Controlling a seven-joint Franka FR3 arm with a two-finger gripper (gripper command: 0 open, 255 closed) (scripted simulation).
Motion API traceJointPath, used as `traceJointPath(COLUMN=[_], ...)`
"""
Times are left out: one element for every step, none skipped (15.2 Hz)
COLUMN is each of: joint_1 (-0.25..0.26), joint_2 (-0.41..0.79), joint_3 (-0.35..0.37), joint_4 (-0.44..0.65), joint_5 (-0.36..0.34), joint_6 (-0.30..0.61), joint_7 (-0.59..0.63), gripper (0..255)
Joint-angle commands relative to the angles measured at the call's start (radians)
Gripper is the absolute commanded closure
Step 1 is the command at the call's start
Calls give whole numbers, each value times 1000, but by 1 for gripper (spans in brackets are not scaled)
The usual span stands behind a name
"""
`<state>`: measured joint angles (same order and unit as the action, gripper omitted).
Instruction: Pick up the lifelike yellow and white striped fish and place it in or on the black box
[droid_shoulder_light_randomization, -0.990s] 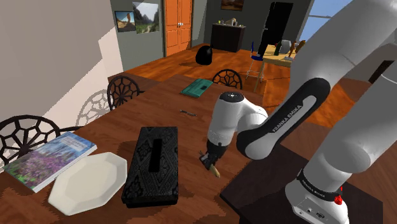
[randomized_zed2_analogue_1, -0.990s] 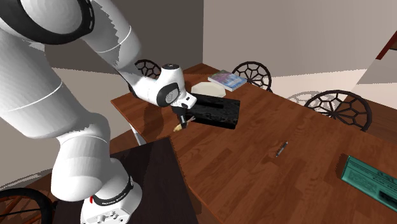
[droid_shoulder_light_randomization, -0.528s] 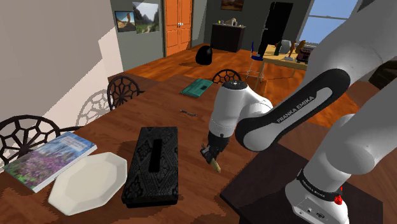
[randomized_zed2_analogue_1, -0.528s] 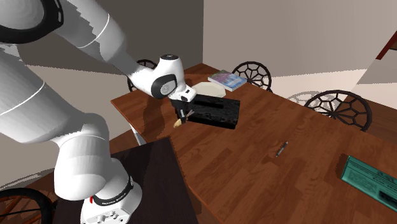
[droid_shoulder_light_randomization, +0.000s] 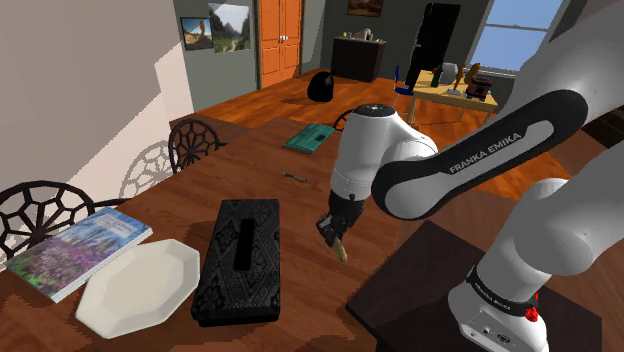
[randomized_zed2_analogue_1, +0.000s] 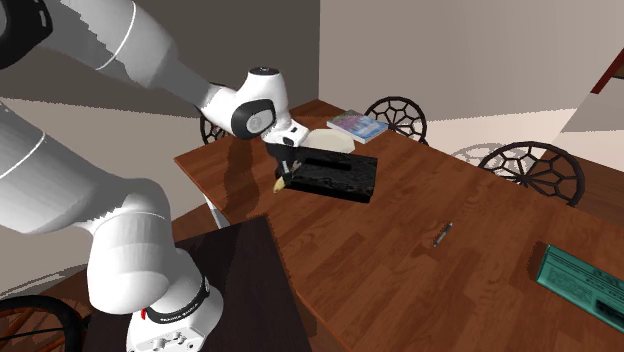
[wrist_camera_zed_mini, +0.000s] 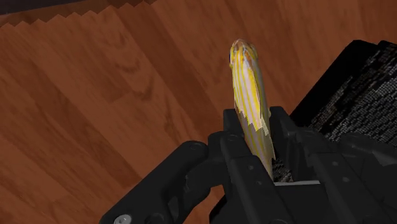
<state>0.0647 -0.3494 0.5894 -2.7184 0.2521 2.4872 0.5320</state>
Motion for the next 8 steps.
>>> traceJointPath(joint_1=[4, -19, -42, -64, -84, -102, -116, -127], joint_2=[-15, 29, 72, 116, 160, 204, 249, 294], joint_3=[-7, 8, 23, 38, 52, 64, 74, 82], joint_4=[6, 45, 84, 124, 165, 206, 249, 292], joint_5=[4, -25, -57, -92, -130, -170, -213, -256], joint_6=[-22, -17, -13, -12, -12, -15, -19, -26], joint_7=[-5, 15, 36, 60, 87, 115, 144, 175], gripper=[255, 255, 255, 255, 255, 255, 255, 255])
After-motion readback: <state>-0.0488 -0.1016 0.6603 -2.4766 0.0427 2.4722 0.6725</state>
